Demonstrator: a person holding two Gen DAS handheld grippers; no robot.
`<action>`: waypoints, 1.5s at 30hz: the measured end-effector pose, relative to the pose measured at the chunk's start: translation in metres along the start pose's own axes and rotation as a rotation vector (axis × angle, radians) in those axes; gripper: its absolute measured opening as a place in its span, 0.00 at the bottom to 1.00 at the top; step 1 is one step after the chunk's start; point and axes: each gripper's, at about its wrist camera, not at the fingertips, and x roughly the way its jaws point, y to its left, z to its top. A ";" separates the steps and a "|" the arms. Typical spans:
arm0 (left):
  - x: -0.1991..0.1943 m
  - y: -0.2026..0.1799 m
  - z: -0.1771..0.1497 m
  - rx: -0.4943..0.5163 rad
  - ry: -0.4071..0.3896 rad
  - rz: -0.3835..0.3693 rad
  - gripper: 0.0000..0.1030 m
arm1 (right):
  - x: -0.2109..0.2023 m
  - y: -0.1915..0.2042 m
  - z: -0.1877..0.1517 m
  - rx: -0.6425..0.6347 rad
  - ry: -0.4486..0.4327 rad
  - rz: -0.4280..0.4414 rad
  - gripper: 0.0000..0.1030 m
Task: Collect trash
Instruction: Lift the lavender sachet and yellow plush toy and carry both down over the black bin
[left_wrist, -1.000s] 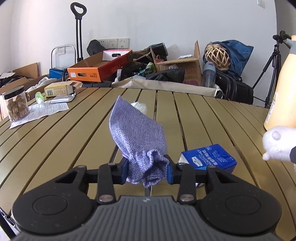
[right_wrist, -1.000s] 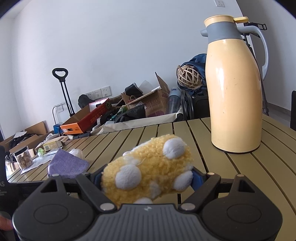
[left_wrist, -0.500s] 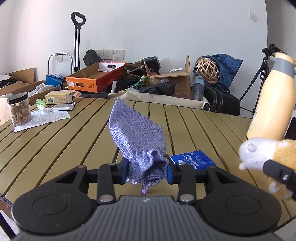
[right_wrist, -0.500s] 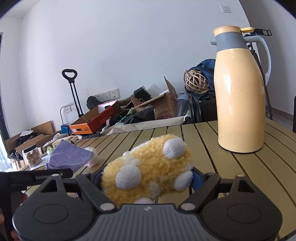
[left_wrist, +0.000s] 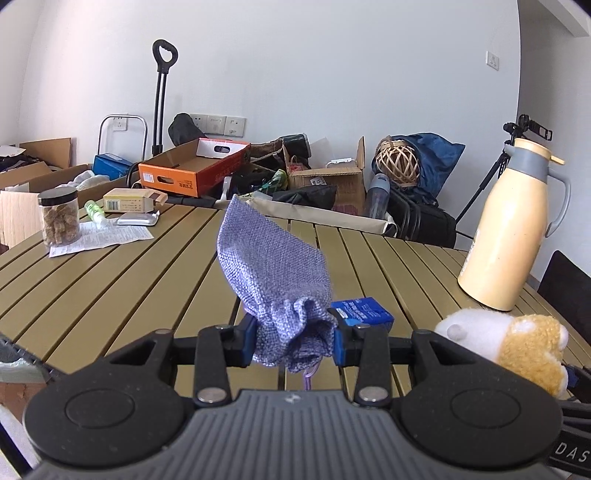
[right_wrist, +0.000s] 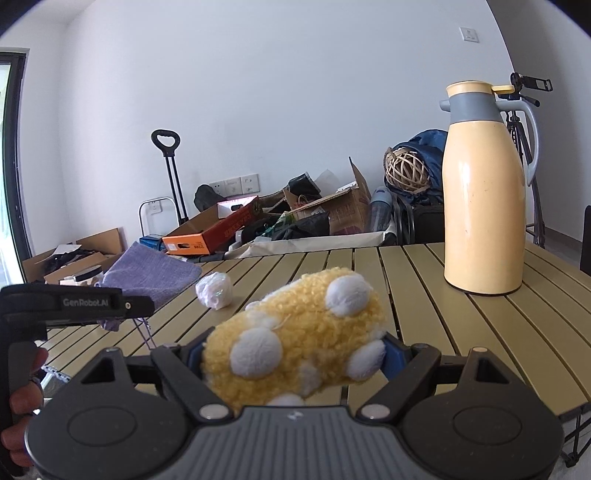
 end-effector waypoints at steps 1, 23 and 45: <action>-0.006 0.002 -0.002 -0.003 0.001 -0.001 0.37 | -0.005 0.002 -0.002 -0.001 0.003 0.002 0.83; -0.104 0.023 -0.067 0.023 0.085 0.022 0.37 | -0.085 0.033 -0.060 -0.014 0.109 0.040 0.83; -0.107 0.032 -0.148 0.067 0.286 0.054 0.37 | -0.087 0.028 -0.141 0.017 0.336 0.037 0.83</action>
